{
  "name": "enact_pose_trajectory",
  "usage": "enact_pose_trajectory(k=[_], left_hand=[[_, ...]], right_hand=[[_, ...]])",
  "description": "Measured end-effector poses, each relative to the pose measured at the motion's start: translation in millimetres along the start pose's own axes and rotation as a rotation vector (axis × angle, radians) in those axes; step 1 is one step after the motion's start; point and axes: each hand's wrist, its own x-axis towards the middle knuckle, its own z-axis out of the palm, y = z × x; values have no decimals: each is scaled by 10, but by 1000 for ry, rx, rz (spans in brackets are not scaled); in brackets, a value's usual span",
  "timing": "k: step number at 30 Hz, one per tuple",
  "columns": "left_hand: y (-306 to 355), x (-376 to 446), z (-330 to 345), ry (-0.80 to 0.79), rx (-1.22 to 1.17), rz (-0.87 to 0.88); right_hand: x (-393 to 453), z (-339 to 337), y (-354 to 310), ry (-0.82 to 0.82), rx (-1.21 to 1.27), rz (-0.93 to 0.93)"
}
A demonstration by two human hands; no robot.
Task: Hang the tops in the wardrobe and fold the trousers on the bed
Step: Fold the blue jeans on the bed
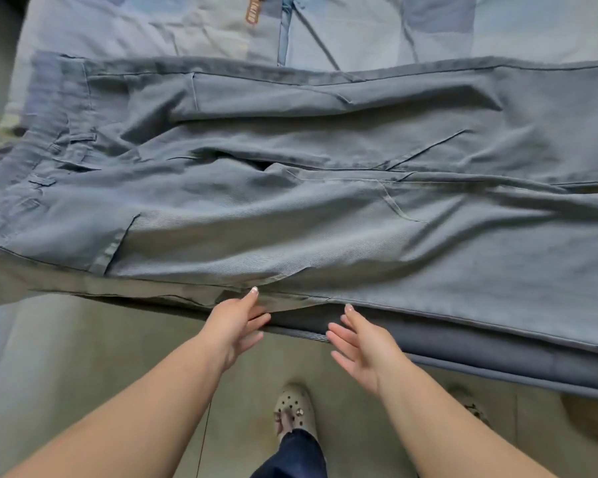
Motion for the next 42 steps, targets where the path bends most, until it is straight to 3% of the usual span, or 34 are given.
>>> enact_pose_trajectory(k=[5,11,17,25,30,36,40,42], left_hand=[[0,298,2,-62,-281,31],[-439,358,-205,-53,-231,-54],[-194,297,-520,-122,-498,13],[132,11,-813,-123,-668,32],[236,-56,-1076,-51,-813,2],[913,34,-1816,119,-992,108],[1399,180,-2355,275,-904,170],[1616,215,-2507,282,-820,240]], right_hand=[[334,345,8,121,260,-114],[295,224,454,400,71,-163],[54,493,415,269,389,-193],[-211,1693,581,5,435,15],[-329,2054,459,120,422,-15],[-663,2173,358,220,403,-45],[-714,2379,171,239,521,-153],[-713,2495,0,240,555,-241]])
